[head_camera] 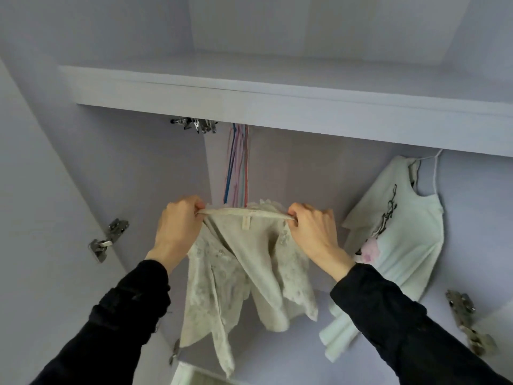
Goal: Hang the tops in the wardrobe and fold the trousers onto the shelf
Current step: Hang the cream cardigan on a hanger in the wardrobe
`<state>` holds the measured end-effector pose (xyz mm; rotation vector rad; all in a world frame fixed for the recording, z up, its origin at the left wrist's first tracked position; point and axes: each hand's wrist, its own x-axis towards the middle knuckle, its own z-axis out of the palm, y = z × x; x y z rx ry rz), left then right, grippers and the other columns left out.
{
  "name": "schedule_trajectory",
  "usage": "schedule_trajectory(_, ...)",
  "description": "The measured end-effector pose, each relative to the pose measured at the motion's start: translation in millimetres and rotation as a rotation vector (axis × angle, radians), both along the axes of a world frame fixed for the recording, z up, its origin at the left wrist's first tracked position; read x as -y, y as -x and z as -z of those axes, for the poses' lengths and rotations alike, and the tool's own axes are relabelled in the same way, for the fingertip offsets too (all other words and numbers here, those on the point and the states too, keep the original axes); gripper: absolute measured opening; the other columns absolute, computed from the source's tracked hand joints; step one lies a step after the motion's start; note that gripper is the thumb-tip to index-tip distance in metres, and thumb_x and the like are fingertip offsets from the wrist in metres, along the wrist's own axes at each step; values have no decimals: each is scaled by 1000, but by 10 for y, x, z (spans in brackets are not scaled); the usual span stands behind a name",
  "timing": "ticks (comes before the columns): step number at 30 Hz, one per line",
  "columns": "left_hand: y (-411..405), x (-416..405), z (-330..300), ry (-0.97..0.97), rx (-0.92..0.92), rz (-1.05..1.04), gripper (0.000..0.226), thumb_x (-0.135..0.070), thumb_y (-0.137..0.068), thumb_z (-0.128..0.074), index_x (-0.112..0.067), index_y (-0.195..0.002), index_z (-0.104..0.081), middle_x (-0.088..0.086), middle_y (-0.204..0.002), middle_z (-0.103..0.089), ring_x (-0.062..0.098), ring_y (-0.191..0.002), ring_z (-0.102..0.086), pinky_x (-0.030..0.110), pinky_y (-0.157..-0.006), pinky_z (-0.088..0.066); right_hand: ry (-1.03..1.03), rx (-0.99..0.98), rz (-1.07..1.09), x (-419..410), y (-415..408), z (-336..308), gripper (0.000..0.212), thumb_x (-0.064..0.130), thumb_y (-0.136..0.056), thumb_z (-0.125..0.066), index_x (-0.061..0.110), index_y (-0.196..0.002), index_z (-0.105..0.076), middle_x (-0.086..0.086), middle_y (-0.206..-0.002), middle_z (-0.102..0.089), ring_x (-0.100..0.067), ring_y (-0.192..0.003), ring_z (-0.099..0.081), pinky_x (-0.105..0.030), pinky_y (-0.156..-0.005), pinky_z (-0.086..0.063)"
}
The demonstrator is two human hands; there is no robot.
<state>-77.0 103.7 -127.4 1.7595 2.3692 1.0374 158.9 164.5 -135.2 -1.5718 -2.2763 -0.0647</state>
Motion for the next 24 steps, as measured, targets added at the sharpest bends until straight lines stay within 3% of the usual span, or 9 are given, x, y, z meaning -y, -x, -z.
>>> schedule_trajectory(3, 81, -18, -30, 32, 268, -21, 7, -8, -85, -67, -7, -91, -70, 3, -84, -68, 17, -79, -61, 19, -69, -42, 108, -14, 0, -135, 147, 77, 18, 18, -93, -47, 19, -102, -62, -1, -104, -64, -27, -88, -61, -32, -85, -33)
schedule_trajectory(7, 272, 26, -186, 155, 743, 78, 9, 2, -79, -69, -7, -76, -71, 0, -66, -67, 5, -55, -61, 14, -50, -47, 422, -357, -126, -367, 396, 142, 32, 9, -88, -53, 17, -118, -61, -2, -114, -65, -21, -108, -59, -36, -96, -45)
schedule_trajectory(9, 367, 31, -230, 203, 756, 84, 7, 2, -79, -68, -2, -82, -72, 7, -74, -69, 11, -63, -61, 14, -52, -48, 501, -581, -147, -459, 572, 71, 36, 5, -90, -52, 10, -126, -56, -6, -118, -63, -22, -112, -58, -26, -94, -44)
schedule_trajectory(11, 422, 21, -238, 239, 715, 86, 11, 6, -79, -65, -2, -83, -72, 8, -75, -68, 17, -68, -58, 19, -55, -48, 557, -741, -90, -573, 780, -25, 37, 14, -95, -50, 8, -132, -51, -9, -124, -59, -25, -116, -55, -28, -99, -42)
schedule_trajectory(13, 449, 12, -219, 282, 677, 98, 15, 8, -79, -63, -2, -86, -72, 10, -75, -68, 16, -65, -57, 20, -56, -48, 587, -801, -34, -718, 972, -77, 45, 27, -96, -49, 6, -136, -46, -10, -133, -54, -27, -121, -53, -39, -106, -39)
schedule_trajectory(16, 533, -5, -210, 287, 662, 98, 16, 8, -78, -63, -1, -88, -73, 13, -81, -70, 12, -61, -57, 14, -49, -47, 620, -785, 25, -856, 1160, -114, 53, 33, -93, -55, 4, -137, -45, -13, -132, -55, -27, -116, -57, -40, -104, -42)
schedule_trajectory(18, 605, -29, -220, 272, 662, 91, 16, 8, -78, -63, -1, -87, -73, 14, -81, -70, 13, -61, -57, 14, -48, -47, 671, -852, 70, -903, 1213, -107, 48, 22, -92, -60, 2, -134, -48, -14, -120, -62, -23, -99, -63, -34, -93, -50)
schedule_trajectory(21, 672, -52, -226, 266, 673, 93, 16, 10, -77, -63, 1, -86, -72, 14, -78, -69, 16, -61, -58, 15, -48, -47, 769, -1029, 88, -913, 1237, -90, 31, -2, -88, -56, -8, -118, -57, -9, -78, -61, -14, -61, -57, -20, -57, -49)
schedule_trajectory(24, 706, -82, -229, 269, 668, 97, 18, 11, -76, -63, -5, -78, -72, 15, -76, -69, 20, -63, -59, 17, -47, -48, 818, -1162, 95, -905, 1210, -122, 17, -4, -87, -54, 3, -98, -64, -7, -72, -60, -14, -58, -56, -19, -54, -45)
